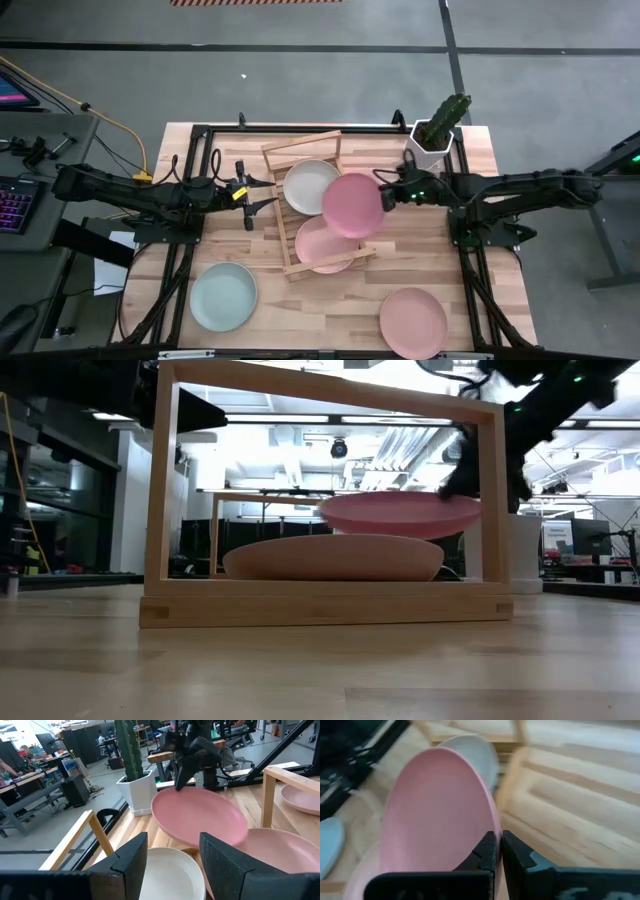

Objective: Place and stack plates onto a shelf
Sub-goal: Stack the top pink plate on top of the pink plate on the shelf

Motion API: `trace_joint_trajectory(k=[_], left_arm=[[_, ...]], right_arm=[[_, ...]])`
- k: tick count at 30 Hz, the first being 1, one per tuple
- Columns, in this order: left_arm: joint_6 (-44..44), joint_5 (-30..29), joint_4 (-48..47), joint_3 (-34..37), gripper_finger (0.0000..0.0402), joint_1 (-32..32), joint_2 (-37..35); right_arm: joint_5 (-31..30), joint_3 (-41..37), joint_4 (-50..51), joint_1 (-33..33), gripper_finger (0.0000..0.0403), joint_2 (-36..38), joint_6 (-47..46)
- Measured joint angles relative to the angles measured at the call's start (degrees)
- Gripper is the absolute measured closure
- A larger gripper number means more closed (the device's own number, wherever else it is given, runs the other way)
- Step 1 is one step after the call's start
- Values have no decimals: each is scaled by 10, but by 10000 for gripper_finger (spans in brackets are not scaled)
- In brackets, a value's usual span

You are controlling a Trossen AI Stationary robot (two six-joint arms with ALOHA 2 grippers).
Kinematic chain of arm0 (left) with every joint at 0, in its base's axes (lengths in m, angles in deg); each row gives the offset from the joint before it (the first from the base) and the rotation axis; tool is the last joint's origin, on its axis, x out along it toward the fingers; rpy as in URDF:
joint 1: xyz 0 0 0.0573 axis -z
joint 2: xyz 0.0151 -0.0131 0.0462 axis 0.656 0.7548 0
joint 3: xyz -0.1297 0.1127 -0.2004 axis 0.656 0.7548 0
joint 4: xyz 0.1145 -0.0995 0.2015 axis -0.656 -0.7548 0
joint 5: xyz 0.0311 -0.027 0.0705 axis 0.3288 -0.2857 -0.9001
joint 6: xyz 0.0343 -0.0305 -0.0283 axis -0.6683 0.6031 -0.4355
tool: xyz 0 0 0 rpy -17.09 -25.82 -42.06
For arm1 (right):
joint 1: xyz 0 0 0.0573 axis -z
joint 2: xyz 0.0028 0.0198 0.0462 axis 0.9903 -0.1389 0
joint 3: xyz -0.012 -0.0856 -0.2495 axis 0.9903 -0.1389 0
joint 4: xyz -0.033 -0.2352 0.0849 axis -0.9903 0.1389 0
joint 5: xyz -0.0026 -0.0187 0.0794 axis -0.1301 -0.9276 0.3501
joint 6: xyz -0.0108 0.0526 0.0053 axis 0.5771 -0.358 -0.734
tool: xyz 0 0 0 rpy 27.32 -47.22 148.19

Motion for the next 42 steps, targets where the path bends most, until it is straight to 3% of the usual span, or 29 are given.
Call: trace_joint_trajectory(k=[4,10,22,31,42], left_arm=[[0,0,0,0,232,0,0],[0,1,0,0,232,0,0],[-1,1,0,0,232,0,0],[-1,1,8,0,232,0,0],[0,1,7,0,232,0,0]], right_arm=[[38,0,-109,0,403,-73,20],[88,0,-196,-8,403,-147,30],[81,0,-254,-59,403,-205,21],[79,0,-283,-63,403,-244,21],[143,0,-297,-62,384,-248,31]])
